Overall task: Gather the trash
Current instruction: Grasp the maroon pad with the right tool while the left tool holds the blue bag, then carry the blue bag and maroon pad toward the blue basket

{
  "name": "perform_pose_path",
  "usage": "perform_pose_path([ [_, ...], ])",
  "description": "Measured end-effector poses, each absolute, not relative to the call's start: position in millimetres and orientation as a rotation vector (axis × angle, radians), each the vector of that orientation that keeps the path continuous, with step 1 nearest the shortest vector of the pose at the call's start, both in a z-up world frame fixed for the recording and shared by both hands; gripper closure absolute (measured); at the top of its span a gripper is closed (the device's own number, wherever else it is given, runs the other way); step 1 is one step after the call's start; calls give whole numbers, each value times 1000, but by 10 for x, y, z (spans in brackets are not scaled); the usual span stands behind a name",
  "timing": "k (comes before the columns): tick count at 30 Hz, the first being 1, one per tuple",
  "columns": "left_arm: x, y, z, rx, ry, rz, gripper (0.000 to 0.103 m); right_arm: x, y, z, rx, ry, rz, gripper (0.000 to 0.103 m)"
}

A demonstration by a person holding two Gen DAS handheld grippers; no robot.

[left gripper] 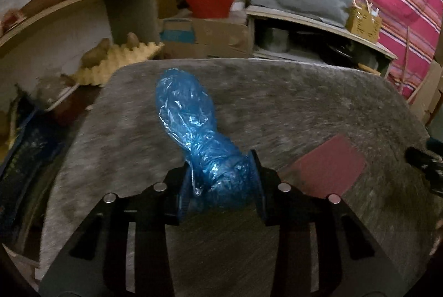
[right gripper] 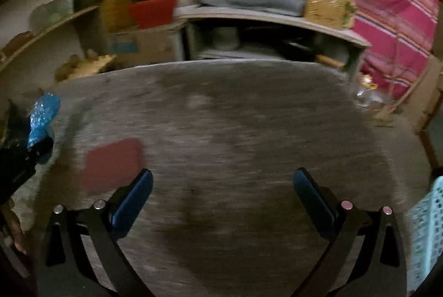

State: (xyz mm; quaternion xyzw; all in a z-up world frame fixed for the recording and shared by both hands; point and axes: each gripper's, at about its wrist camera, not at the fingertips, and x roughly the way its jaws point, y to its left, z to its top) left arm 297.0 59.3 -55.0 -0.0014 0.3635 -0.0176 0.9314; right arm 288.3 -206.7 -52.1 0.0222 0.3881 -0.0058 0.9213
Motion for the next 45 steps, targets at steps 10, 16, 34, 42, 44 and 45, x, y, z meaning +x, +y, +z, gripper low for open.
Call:
perform_pose_path([
  [10, 2668, 1399, -524, -56, 749, 31, 67, 2999, -1054, -818, -110, 862, 94, 4],
  [16, 2587, 1657, -472, -85, 738, 54, 67, 3128, -1055, -914, -110, 906, 82, 4],
  [34, 2602, 1119, -346, -26, 722, 26, 67, 2941, -1522, -655, -31, 817, 125, 20],
  [42, 2603, 374, -258, 24, 697, -66, 67, 2651, -2370, -422, -6, 770, 13, 20],
  [44, 2601, 154, -242, 28, 693, -97, 67, 2566, -2606, -363, 10, 759, -20, 20],
  [45, 2595, 49, -240, 30, 692, -110, 67, 2508, -2768, -326, 24, 751, -39, 20],
])
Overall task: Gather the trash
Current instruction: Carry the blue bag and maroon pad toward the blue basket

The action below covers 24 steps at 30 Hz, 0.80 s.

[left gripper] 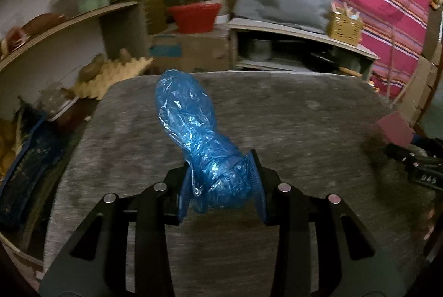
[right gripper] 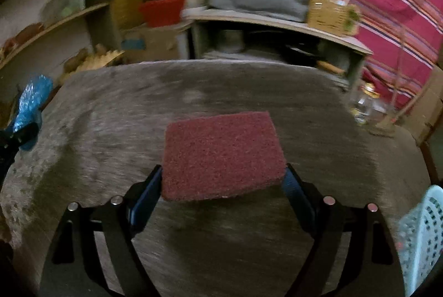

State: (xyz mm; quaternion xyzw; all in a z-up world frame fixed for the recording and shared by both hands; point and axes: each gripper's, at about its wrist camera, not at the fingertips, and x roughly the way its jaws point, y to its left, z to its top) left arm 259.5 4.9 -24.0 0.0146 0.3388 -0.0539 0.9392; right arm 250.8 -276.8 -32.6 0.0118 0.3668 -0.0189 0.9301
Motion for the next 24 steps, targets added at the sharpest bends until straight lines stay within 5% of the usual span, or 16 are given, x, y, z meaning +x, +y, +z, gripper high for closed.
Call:
perform_pose_path([
  [24, 1781, -3418, -24, 173, 611, -585, 67, 801, -5733, -68, 186, 669, -494, 20],
])
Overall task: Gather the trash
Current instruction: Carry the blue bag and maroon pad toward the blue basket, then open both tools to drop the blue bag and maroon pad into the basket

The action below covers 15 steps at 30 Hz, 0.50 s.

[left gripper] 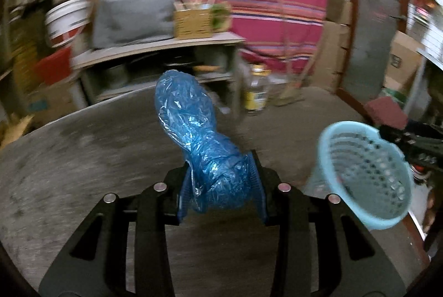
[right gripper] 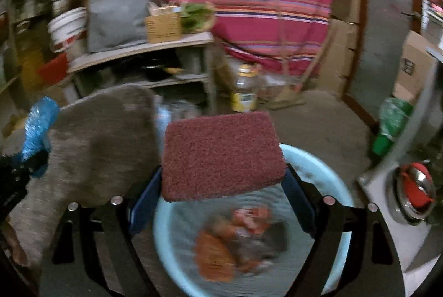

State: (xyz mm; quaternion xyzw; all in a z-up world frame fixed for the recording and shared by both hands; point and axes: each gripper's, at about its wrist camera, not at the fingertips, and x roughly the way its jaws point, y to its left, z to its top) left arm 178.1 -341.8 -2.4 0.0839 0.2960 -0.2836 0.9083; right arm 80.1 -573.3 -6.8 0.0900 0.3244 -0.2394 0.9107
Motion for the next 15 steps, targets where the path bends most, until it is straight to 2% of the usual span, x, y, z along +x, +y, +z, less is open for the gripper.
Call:
perform_pose_path([
  [8, 1355, -4393, -49, 219, 601, -754, 67, 388, -6327, -185, 267, 668, -583, 20],
  [15, 1179, -4812, -76, 249, 614, -833, 63, 239, -6566, -232, 324, 658, -620, 20],
])
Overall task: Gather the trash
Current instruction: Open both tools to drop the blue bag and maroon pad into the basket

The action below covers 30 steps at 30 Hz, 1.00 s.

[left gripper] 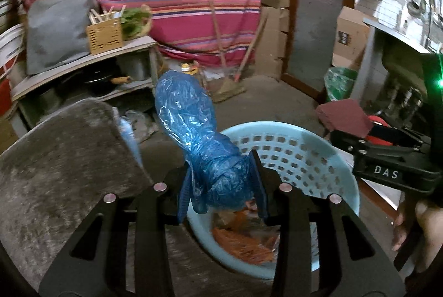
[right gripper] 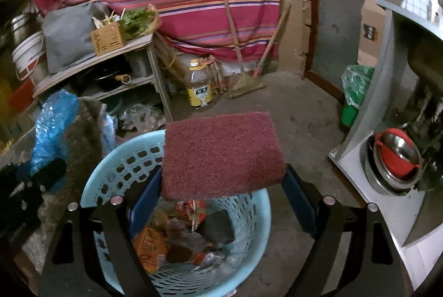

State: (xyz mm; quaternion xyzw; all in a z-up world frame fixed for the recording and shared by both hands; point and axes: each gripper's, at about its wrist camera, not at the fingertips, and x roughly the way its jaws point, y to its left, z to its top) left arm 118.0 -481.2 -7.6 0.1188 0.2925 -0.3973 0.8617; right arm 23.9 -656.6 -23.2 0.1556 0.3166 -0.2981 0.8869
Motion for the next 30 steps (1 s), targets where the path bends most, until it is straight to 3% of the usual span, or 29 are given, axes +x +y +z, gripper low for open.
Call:
perform_pose_path([
  [1, 1162, -4833, -70, 255, 610, -830, 59, 219, -6569, -235, 327, 658, -621, 20],
  [3, 1135, -4835, -49, 264, 601, -821, 37, 218, -6564, -237, 327, 658, -618, 20],
  [9, 1215, -4584, 43, 227, 580, -763, 13, 252, -6546, -272, 321, 670, -601, 20],
  [21, 1458, -3879, 154, 187, 545, -619, 6, 489, -6226, -253, 271, 700, -558, 20],
  [30, 1552, -3396, 107, 164, 558, -521, 5, 629, -6070, -277, 258, 713, -536, 19],
])
